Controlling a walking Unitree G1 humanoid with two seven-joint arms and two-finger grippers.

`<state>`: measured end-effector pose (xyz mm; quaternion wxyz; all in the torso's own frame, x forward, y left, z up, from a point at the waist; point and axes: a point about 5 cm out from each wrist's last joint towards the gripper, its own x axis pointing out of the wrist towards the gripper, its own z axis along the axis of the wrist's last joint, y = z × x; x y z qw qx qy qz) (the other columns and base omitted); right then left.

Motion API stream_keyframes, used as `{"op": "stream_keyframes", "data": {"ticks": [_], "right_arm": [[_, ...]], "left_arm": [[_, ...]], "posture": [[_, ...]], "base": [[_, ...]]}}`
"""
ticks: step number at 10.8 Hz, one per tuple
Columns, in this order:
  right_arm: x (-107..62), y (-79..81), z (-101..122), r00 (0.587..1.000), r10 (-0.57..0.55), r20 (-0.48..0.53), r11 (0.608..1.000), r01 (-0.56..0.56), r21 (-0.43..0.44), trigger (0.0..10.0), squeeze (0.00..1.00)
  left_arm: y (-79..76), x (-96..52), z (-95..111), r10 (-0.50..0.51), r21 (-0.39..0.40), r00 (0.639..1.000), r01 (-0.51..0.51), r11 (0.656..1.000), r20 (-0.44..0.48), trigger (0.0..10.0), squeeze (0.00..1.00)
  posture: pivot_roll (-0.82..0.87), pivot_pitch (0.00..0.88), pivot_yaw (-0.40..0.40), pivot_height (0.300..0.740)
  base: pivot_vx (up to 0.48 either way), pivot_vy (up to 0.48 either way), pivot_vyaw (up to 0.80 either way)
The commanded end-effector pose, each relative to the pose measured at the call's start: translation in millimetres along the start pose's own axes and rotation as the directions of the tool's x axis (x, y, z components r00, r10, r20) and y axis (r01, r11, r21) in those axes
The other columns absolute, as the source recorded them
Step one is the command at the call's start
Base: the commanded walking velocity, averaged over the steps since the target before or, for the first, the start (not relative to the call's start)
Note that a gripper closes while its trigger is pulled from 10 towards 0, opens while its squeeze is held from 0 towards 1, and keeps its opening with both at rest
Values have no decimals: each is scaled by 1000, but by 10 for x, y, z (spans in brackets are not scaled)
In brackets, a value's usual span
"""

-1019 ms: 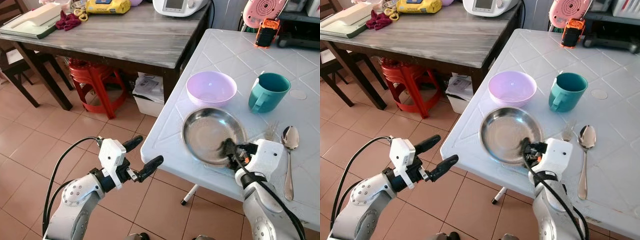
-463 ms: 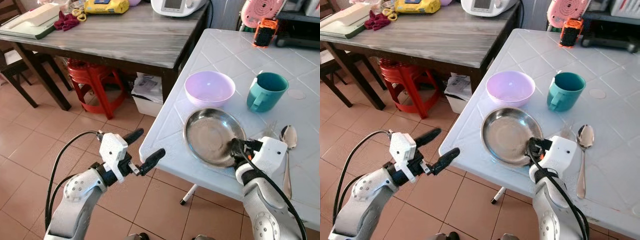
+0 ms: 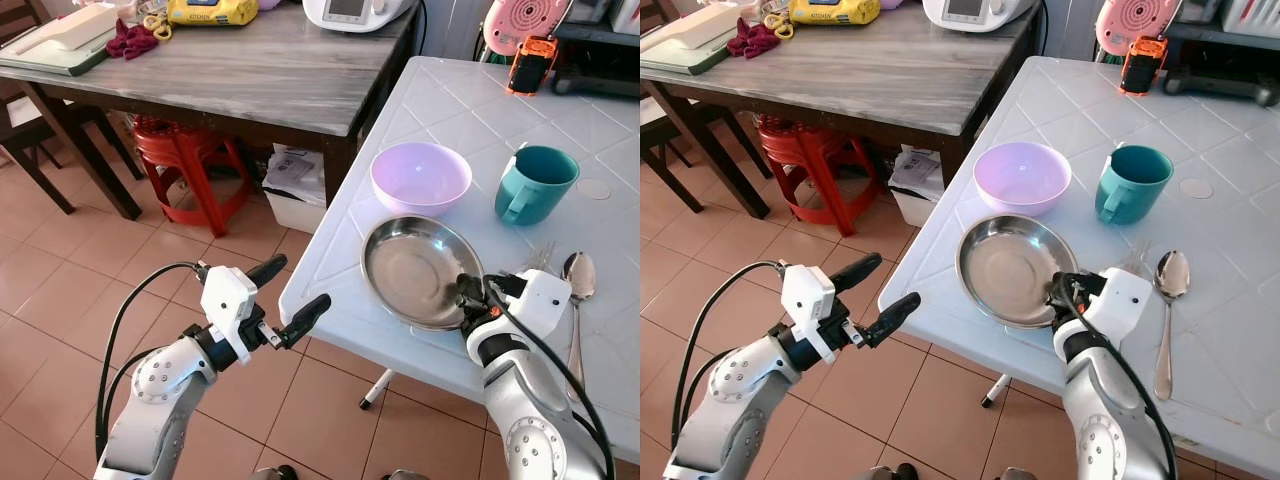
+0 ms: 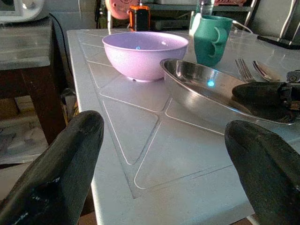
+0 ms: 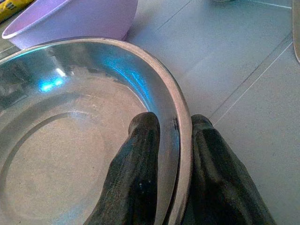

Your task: Setting the table

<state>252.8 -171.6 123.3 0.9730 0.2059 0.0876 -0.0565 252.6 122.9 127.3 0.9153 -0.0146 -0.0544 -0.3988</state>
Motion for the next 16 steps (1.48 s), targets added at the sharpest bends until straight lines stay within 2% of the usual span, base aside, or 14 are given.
{"op": "stream_keyframes", "data": {"ticks": [1,3,5,6,7,9,12,16], "right_arm": [[-1,2,-208,993,-20,-118,998,26,50,0,0],[-12,88,-159,994,53,-96,996,-45,79,0,0],[-48,238,13,984,179,13,982,-179,60,0,0],[-57,270,54,979,200,39,979,-201,45,0,0],[-68,306,119,973,216,83,976,-217,-1,10000,0],[-58,257,131,979,182,91,983,-183,11,10000,0],[-56,264,123,977,189,97,982,-189,-5,10000,0],[-51,272,104,977,191,93,982,-191,-9,10000,0]], "left_arm": [[55,-2,12,47,25,999,-47,999,4,10000,0],[232,20,38,213,53,977,-214,976,19,10000,0],[429,39,40,413,81,910,-414,907,25,10000,0],[439,43,26,440,84,897,-441,894,25,10000,0],[456,52,-8,474,71,880,-473,878,5,10000,0],[459,76,-35,474,49,881,-473,880,-6,10000,0],[463,104,-62,497,30,868,-496,868,-8,10000,0],[435,96,-83,497,26,868,-496,868,-11,10000,0]], "posture": [[-77,145,91,740],[-77,144,93,740],[-79,136,96,740],[-79,132,96,740],[-79,129,95,740],[-81,126,91,740],[-84,125,88,740],[-78,127,86,740]], "base": [[0,0,0],[0,0,0],[0,0,0],[0,0,0],[0,0,0],[0,0,0],[0,377,-663],[0,467,-636]]}}
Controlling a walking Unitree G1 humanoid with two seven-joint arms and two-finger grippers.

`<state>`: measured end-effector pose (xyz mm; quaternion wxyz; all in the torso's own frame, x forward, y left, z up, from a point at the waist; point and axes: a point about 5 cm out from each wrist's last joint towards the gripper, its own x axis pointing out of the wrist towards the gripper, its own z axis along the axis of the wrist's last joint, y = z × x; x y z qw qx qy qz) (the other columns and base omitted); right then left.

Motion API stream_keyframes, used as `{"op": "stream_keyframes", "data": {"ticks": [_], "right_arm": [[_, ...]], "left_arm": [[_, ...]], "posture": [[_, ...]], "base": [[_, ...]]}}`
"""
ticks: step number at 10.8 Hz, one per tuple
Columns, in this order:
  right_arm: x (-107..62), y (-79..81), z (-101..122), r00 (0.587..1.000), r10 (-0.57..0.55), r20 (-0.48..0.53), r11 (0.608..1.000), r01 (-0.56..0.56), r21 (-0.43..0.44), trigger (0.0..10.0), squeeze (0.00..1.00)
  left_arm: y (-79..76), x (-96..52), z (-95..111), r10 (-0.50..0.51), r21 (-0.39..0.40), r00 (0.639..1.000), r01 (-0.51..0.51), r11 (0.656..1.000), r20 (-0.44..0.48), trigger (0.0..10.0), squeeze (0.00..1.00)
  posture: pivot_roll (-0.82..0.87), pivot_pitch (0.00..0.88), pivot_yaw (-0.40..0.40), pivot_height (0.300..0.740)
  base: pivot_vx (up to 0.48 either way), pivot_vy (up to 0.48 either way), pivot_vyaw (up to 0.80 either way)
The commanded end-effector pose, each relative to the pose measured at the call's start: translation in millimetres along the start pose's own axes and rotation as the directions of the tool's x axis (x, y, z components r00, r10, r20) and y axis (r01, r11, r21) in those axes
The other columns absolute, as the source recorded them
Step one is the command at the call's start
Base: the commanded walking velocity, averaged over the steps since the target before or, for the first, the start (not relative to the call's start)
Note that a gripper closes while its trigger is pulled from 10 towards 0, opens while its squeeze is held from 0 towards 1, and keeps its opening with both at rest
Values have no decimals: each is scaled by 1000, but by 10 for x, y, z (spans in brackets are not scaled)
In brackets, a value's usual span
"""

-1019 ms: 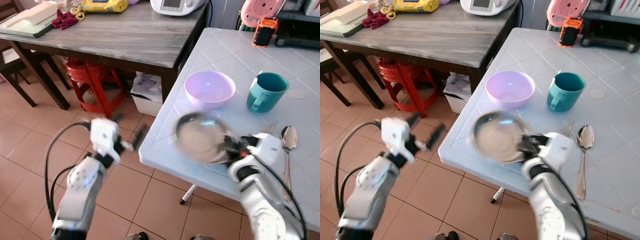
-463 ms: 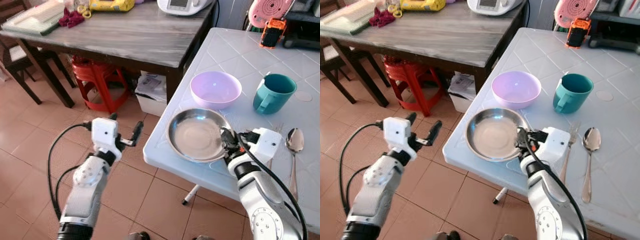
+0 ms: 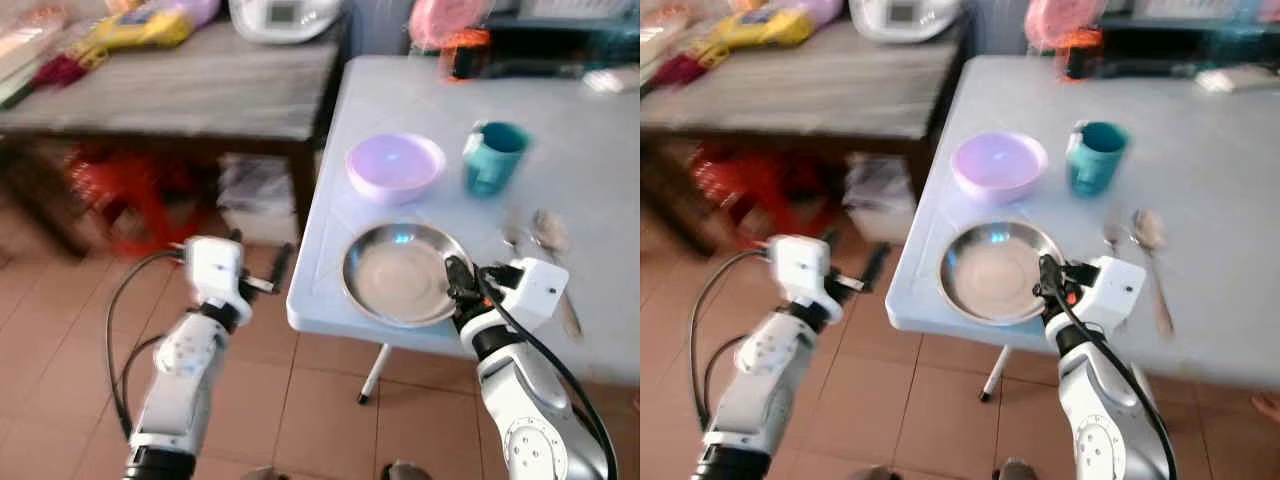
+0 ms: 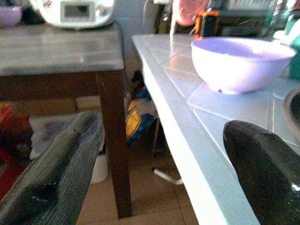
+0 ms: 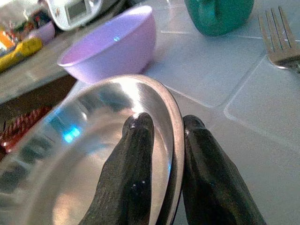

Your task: Setting the table

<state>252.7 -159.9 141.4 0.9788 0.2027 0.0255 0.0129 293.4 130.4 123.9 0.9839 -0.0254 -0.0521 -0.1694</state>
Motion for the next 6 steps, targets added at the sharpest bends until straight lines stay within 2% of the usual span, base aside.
{"op": "stream_keyframes", "data": {"ticks": [1,2,6], "right_arm": [[4,99,-13,1000,30,2,999,-30,17,10000,0],[0,98,-17,1000,27,3,999,-27,17,10000,0],[-18,93,-20,1000,20,15,1000,-20,19,10000,0]], "left_arm": [[129,-68,-21,36,24,999,-35,999,-18,10000,0],[128,-68,-22,33,24,999,-32,999,-19,10000,0],[86,-36,-12,20,22,1000,-19,1000,-17,10000,0]], "posture": [[-79,129,90,740],[-80,130,93,740],[-82,130,100,740]], "base": [[0,480,-475],[0,480,-469],[0,480,0]]}}
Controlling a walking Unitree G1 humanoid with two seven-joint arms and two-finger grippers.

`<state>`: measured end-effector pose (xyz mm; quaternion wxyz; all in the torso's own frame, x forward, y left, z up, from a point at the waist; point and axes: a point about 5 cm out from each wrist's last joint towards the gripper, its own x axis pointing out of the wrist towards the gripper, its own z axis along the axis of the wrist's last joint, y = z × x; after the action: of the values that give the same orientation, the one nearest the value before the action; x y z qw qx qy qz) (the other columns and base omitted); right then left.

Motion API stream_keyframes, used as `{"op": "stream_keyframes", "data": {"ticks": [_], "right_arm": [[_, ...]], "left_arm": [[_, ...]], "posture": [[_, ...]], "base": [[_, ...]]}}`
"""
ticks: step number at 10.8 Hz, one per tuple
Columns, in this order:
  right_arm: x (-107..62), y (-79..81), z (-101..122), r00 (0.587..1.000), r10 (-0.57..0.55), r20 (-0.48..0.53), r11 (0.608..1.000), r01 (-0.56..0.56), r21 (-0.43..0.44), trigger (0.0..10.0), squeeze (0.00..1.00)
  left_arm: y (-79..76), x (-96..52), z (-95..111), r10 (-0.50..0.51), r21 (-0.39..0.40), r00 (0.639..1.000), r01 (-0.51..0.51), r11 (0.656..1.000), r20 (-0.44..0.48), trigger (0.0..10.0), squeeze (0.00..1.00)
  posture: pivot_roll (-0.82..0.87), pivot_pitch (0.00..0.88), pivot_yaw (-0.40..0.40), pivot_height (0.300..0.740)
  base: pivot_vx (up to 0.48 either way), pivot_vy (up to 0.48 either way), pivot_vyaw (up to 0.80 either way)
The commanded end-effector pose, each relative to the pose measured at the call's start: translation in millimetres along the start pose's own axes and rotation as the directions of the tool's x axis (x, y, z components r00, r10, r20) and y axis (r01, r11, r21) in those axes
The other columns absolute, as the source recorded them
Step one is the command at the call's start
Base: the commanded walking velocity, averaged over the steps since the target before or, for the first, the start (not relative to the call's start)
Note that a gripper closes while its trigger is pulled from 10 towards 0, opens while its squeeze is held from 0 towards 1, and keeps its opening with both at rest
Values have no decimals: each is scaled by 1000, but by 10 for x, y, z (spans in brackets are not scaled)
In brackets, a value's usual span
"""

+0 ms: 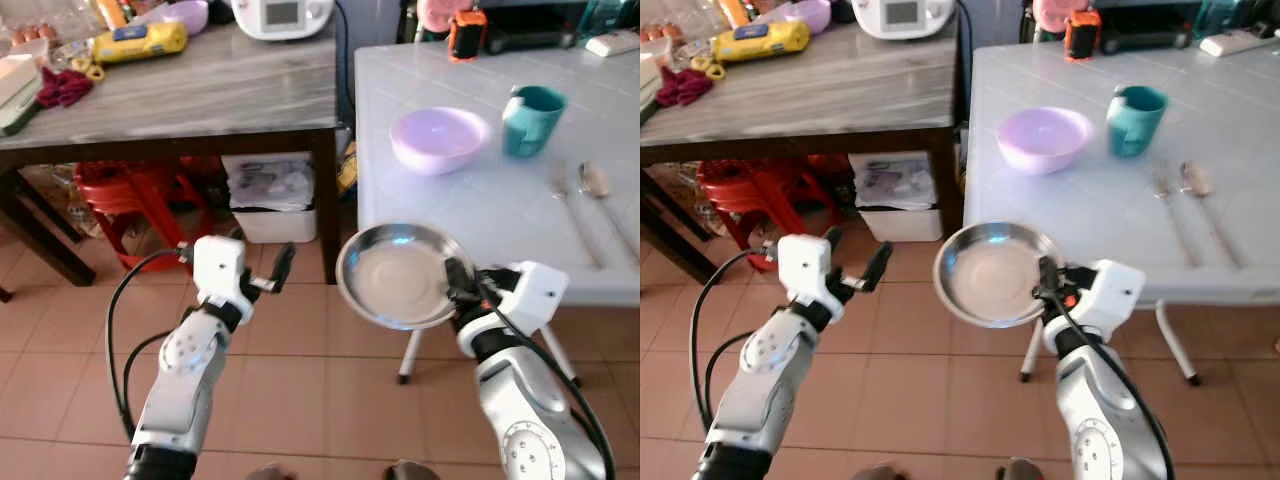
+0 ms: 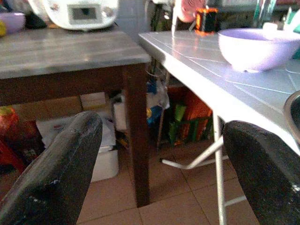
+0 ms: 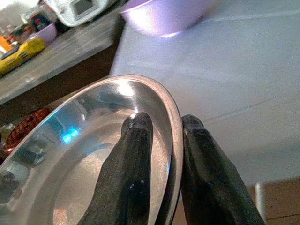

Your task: Setting the table

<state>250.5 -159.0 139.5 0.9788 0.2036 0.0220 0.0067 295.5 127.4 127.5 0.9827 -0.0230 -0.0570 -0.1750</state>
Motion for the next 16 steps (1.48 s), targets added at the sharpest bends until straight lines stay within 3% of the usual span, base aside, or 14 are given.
{"op": "stream_keyframes", "data": {"ticks": [1,12,15,16], "right_arm": [[3,91,5,999,33,10,999,-33,12,10000,0],[11,76,17,999,31,36,999,-31,-17,10000,0],[15,66,14,999,32,34,999,-31,-18,10000,0],[18,67,14,999,34,33,999,-33,-23,10000,0]], "left_arm": [[93,-68,-46,29,15,999,-29,999,-27,10000,0],[18,-27,-54,20,6,999,-20,1000,-25,10000,0],[14,-18,-20,12,36,1000,-12,999,3,10000,0],[19,-20,-19,9,12,1000,-9,1000,-4,10000,0]], "posture": [[-82,127,99,740],[-85,120,105,740],[-84,120,100,740],[-84,119,99,740]], "base": [[0,480,0],[0,477,0],[0,0,0],[0,0,0]]}}
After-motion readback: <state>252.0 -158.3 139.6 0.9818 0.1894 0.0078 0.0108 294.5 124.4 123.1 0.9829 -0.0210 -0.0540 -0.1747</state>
